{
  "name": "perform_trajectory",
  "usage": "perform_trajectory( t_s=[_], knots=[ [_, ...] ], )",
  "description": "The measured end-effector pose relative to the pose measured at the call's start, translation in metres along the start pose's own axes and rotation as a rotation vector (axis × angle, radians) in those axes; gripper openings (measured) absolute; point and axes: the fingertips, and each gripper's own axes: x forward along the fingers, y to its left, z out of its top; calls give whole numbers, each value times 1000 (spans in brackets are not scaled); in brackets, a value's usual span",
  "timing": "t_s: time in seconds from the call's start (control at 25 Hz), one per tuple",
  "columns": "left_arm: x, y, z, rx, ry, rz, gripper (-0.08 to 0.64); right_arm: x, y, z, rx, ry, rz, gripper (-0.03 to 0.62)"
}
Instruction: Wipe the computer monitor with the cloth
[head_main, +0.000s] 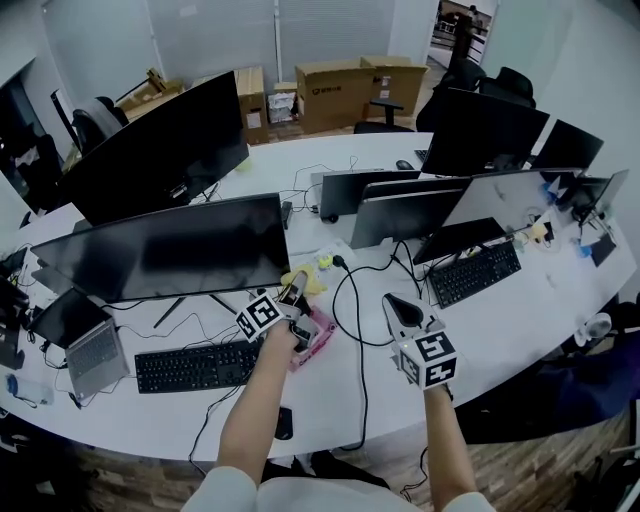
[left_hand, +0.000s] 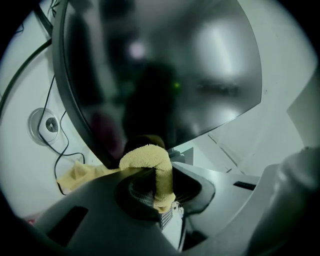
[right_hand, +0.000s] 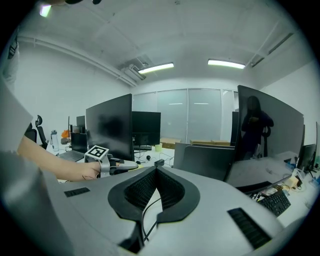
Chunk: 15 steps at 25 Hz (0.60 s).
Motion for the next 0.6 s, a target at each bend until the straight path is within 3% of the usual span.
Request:
perform_trajectory(
  t_s=[0.6],
  knots=[
    [-3,-107,38,114,33,-131,67,-21,13,74,-52,-73,15,26]
  ],
)
